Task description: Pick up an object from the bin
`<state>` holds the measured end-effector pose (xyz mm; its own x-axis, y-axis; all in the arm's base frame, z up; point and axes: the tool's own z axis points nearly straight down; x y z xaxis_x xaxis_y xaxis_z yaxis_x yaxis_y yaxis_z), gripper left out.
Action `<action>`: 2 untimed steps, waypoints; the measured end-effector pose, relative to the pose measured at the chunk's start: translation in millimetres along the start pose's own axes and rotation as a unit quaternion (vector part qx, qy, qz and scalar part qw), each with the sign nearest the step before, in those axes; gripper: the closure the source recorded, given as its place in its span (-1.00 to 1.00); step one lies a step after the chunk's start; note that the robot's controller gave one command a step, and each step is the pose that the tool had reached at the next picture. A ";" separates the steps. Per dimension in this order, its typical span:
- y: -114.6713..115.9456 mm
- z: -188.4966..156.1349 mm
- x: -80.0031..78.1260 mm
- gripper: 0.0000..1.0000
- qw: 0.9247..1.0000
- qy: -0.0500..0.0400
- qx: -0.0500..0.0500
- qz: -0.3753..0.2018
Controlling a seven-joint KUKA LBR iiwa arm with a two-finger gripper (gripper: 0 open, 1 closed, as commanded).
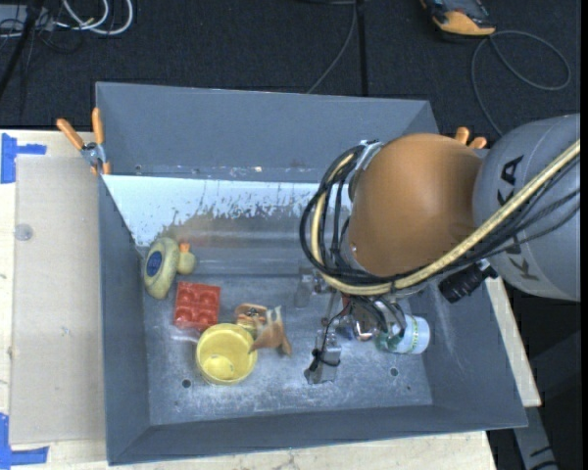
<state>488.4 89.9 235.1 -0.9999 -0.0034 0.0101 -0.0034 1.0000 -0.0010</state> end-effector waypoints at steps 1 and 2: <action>-0.4 -3.9 -1.5 -1.00 1.000 -0.004 -0.001 0.002; 6.6 18.0 -12.3 -1.00 0.999 -0.006 0.000 -0.033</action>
Offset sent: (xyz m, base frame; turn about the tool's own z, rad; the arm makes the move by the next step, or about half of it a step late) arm 0.0394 0.0319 -0.1010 -0.2918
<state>500.5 96.5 217.0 -0.9976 -0.0695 -0.0021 -0.0695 0.9976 0.0002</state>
